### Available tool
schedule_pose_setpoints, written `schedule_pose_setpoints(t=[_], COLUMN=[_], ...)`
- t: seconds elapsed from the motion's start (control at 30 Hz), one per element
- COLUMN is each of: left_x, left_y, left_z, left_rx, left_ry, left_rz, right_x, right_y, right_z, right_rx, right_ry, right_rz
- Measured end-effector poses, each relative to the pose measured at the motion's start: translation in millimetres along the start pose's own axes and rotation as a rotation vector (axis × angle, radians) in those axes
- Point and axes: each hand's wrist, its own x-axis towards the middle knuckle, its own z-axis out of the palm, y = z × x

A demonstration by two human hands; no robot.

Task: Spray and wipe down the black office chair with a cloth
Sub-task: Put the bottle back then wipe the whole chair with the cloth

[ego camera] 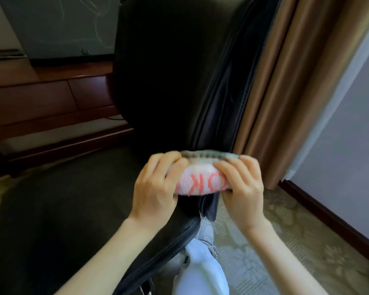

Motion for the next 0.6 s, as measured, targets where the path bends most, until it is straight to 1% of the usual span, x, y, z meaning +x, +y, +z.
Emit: schedule_pose_setpoints(t=[0.03, 0.1, 0.17, 0.2, 0.23, 0.33, 0.47, 0.53, 0.6], left_x=[-19, -61, -94, -104, -109, -106, -105, -104, -101], left_y=[-4, -15, -24, -26, -26, -24, -26, -24, -20], left_z=[12, 38, 62, 71, 79, 90, 94, 93, 89], left_rx=[-0.008, -0.028, -0.051, -0.058, -0.062, -0.058, -0.044, -0.049, -0.05], left_ry=[-0.059, -0.232, -0.386, -0.43, -0.451, -0.476, -0.493, -0.494, -0.499], left_rz=[-0.001, -0.041, -0.11, -0.131, -0.143, -0.164, -0.135, -0.132, -0.134], right_x=[-22, -72, -120, -139, -153, -172, -180, -180, -175], right_y=[3, 8, 11, 11, 10, 5, -1, -4, -4], right_z=[7, 25, 46, 56, 64, 75, 78, 79, 76], right_rx=[0.006, 0.005, 0.001, 0.001, 0.003, 0.015, 0.04, 0.055, 0.077], right_ry=[-0.045, -0.165, -0.27, -0.296, -0.299, -0.223, -0.178, -0.195, -0.253], right_rz=[0.002, 0.005, 0.051, 0.094, 0.147, 0.298, 0.454, 0.551, 0.594])
